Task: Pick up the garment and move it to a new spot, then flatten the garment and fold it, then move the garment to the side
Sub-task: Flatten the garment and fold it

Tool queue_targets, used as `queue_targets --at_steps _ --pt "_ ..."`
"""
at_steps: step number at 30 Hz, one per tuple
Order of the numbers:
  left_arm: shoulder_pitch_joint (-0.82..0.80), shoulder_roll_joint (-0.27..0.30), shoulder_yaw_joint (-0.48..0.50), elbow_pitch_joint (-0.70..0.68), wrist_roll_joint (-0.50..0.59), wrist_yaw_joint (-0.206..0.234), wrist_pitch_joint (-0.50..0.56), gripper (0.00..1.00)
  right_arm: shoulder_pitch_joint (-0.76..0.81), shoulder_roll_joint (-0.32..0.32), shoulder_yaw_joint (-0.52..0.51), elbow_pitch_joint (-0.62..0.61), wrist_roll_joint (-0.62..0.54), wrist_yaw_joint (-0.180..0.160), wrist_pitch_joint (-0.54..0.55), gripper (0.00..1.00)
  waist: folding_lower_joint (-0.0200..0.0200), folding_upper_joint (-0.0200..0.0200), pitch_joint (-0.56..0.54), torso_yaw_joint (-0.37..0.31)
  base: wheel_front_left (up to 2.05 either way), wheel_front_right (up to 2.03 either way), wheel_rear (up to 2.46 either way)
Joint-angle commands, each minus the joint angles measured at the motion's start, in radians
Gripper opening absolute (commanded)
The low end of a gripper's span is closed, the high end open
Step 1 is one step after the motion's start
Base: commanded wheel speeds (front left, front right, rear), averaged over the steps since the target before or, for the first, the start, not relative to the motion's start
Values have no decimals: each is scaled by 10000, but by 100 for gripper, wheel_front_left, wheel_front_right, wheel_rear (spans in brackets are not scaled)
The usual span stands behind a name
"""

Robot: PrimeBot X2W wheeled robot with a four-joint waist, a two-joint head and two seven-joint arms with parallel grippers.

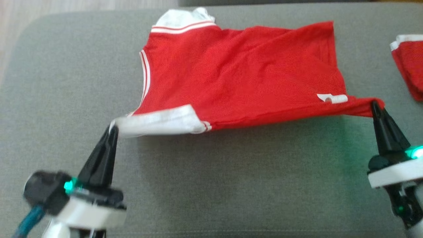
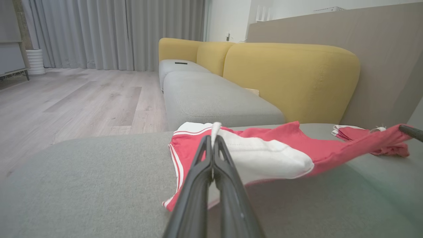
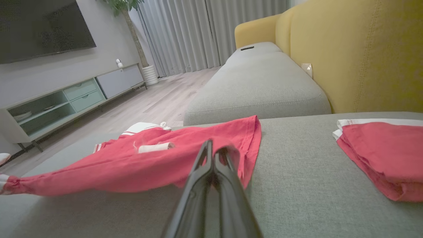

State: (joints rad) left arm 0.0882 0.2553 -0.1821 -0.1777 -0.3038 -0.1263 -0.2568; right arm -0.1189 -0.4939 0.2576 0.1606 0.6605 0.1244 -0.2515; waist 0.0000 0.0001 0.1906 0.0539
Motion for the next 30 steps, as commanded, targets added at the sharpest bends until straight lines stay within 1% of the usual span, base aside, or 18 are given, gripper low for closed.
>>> queue_targets --at_steps 1,6,10,12,14,15,16,17,18,19,22,25,26,30 --pt "-862 54 302 -150 -31 34 -49 0 -356 -53 6 -108 7 63 61 0 0 -1 250 -43 0 0 0" --pt "-2805 -92 24 1260 234 9 -49 0 -1517 479 76 943 -311 63 152 0 0 -1 868 -43 0 0 0" --pt "-4399 -117 -157 2498 766 -7 -49 0 -2613 804 322 1980 -652 63 148 0 0 -1 1340 -51 0 0 0" --pt "-5041 -148 -173 2973 1011 -12 -49 0 -3115 920 465 2422 -765 63 120 4 0 -1 1563 -66 0 0 0" --pt "-5539 -176 -108 3338 1303 -7 -49 0 -3553 1010 609 2827 -867 63 77 12 0 -1 1737 -84 0 0 0" --pt "-5720 -208 -80 3517 1420 -7 -49 0 -3734 1061 654 3021 -886 63 55 18 0 -1 1803 -89 0 0 0" --pt "-5857 -271 -44 3708 1463 -8 -49 0 -3890 1106 703 3198 -907 63 32 30 0 -1 1850 -94 0 0 0" --pt "-5954 -335 -23 3904 1488 -10 -49 33 -4013 1140 754 3352 -924 63 9 49 0 -1 1878 -95 0 0 0" --pt "-6013 -401 -20 4099 1488 -13 -49 80 -4106 1171 805 3481 -931 63 -12 95 0 -1 1896 -97 0 0 0" --pt "-6057 -461 -15 4204 1504 -16 -49 100 -4166 1197 843 3582 -934 63 -32 100 0 -1 1899 -102 0 0 0" --pt "-5824 -641 46 4309 1494 -21 -49 100 -4114 1226 813 3657 -911 63 -77 100 0 -1 1789 -110 0 0 0" --pt "-5107 -842 271 4241 1386 83 -49 100 -3743 1226 527 3333 -975 63 -95 100 0 -1 1568 -132 0 0 0" --pt "-5107 -842 271 4241 1386 83 -49 100 -3743 1226 527 3333 -975 63 -95 100 0 -1 1568 -132 0 0 0" --pt "-3802 -1215 620 4360 958 246 -49 100 -2919 1395 -11 2501 -1137 63 -99 100 0 -1 1339 -171 0 0 0"
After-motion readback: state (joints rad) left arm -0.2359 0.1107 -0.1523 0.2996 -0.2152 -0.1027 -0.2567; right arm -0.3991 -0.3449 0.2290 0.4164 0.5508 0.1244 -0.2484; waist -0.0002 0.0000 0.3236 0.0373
